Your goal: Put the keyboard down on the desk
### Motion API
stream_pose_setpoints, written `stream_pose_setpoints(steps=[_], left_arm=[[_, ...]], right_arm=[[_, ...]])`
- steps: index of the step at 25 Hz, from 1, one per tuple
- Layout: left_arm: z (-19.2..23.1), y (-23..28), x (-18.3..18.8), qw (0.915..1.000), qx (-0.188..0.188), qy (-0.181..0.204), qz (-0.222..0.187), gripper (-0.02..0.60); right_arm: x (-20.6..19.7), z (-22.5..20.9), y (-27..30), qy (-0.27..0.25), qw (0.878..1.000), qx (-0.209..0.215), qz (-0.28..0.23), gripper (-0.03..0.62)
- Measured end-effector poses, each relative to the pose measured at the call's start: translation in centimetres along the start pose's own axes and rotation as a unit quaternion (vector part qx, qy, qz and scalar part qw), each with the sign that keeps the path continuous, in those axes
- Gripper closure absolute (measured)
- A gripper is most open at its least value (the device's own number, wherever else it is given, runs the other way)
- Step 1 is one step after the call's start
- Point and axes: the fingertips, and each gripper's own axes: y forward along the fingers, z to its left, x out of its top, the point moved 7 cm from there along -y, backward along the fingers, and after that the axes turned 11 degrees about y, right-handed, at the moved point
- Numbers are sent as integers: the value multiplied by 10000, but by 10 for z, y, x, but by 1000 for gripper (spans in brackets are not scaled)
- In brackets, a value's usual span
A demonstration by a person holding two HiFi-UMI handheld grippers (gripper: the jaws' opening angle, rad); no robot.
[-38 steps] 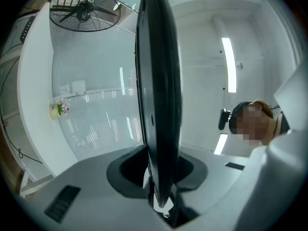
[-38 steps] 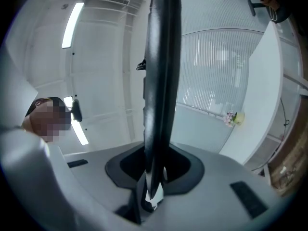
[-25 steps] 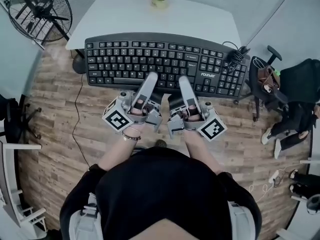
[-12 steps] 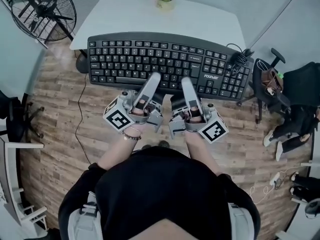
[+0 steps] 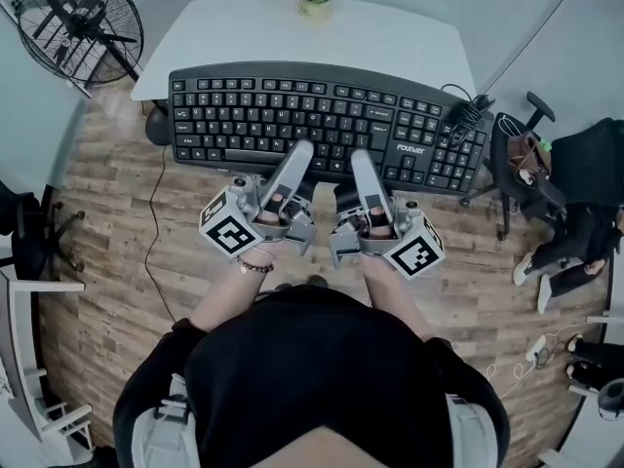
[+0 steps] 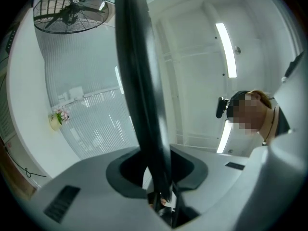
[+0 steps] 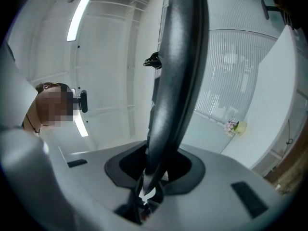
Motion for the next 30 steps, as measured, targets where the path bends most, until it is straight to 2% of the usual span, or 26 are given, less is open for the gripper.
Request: stream_pose_setpoints(steps=[5, 9, 20, 23, 26, 30], left_arm=[[-3, -2, -2, 9993, 182, 290, 140, 466], [0, -1, -1, 9977, 324, 525, 277, 460], [1, -2, -1, 9953, 389, 789, 416, 455], [1, -3, -1, 9956, 361, 782, 374, 454], [18, -2, -7, 9966, 348, 669, 335, 454], [38, 7, -7, 9965, 372, 648, 375, 454]], right_arm=[[1, 0, -2, -150, 9998, -89, 82, 496], [3, 0, 0, -523, 9984, -156, 171, 491], [4, -1, 0, -1169, 9921, -245, 386, 471], [3, 3, 1, -1445, 9885, -205, 408, 471], [4, -9, 7, -1756, 9831, -224, 474, 470], [10, -24, 19, -1885, 9805, -291, 481, 464]])
